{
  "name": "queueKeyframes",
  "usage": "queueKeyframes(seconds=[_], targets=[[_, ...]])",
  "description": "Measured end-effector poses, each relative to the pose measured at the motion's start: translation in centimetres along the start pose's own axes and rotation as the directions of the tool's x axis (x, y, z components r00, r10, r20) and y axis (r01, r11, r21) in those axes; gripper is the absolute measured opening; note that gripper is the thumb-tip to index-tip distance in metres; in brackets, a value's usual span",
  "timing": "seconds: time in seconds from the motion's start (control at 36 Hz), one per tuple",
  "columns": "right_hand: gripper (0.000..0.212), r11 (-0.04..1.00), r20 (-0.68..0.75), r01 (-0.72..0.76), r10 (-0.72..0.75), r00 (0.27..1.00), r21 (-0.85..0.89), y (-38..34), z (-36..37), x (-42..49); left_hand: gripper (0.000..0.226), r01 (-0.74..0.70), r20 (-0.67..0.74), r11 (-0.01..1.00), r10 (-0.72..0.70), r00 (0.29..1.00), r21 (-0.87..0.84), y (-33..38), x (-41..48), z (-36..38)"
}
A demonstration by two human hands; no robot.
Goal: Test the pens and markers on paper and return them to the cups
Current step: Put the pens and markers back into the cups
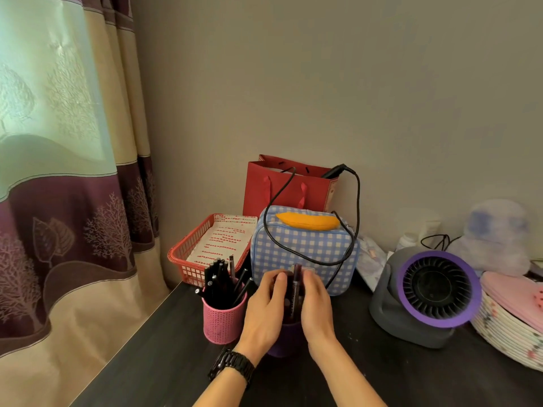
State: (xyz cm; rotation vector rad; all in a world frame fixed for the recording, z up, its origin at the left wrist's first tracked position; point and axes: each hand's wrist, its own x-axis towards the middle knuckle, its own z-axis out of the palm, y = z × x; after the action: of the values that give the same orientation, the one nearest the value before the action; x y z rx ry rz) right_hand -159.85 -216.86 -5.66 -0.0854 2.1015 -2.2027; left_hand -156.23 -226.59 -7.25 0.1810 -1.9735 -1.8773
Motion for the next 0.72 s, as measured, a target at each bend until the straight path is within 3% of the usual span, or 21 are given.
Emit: queueKeyframes(seconds=[0.06,0.11,0.17,0.22,0.31,0.39,0.44,0.53,0.67,0.72], targets=[[0.045,0.998,0.002,-0.021,0.021,1.000,0.064,-0.4,0.1,-0.2,0.027,-0.009,-0.045,1.000,0.010,0.999,0.007,0.1,-0.2,0.0],[0.058,0.997,0.015,-0.006,0.005,1.000,0.078,-0.7,0.5,-0.4,0.048,-0.023,-0.044,0.999,0.025,0.999,0.034,-0.1,-0.4,0.2],[0.055,0.997,0.005,-0.008,0.008,1.000,0.073,-1.0,0.7,-0.6,0.061,-0.051,-0.034,0.989,0.056,0.998,0.141,-0.3,-0.6,0.6],[0.035,0.997,-0.011,-0.028,0.028,1.000,0.069,-0.7,0.7,-0.6,0.047,-0.093,-0.045,0.968,0.106,0.993,0.234,-0.4,-0.7,0.9],[0.008,0.998,-0.096,0.032,-0.037,0.995,-0.052,0.0,0.3,-0.5,0.014,-0.087,-0.131,0.983,0.109,0.985,0.160,-0.4,-0.2,0.9],[0.005,0.983,-0.118,0.127,-0.142,0.983,-0.131,0.2,-0.1,-0.5,0.011,-0.072,-0.202,0.988,0.099,0.974,0.136,0.2,0.5,0.9],[0.017,0.975,-0.050,0.159,-0.168,0.984,-0.155,0.1,0.0,-0.7,0.012,-0.072,-0.173,0.989,0.095,0.980,0.131,0.5,0.5,1.2],[0.047,0.984,0.025,0.146,-0.144,0.989,-0.100,0.3,0.4,-1.1,0.031,-0.050,-0.108,0.991,0.063,0.992,0.124,0.2,0.1,1.4],[0.046,0.985,0.016,0.151,-0.151,0.988,-0.082,2.0,0.5,-0.9,0.032,-0.068,-0.080,0.975,0.087,0.993,0.210,-0.5,-0.4,1.0],[0.060,0.991,0.028,0.120,-0.118,0.993,-0.057,2.2,0.7,-0.8,0.030,-0.083,-0.100,0.969,0.108,0.989,0.232,-0.4,-0.5,1.1]])
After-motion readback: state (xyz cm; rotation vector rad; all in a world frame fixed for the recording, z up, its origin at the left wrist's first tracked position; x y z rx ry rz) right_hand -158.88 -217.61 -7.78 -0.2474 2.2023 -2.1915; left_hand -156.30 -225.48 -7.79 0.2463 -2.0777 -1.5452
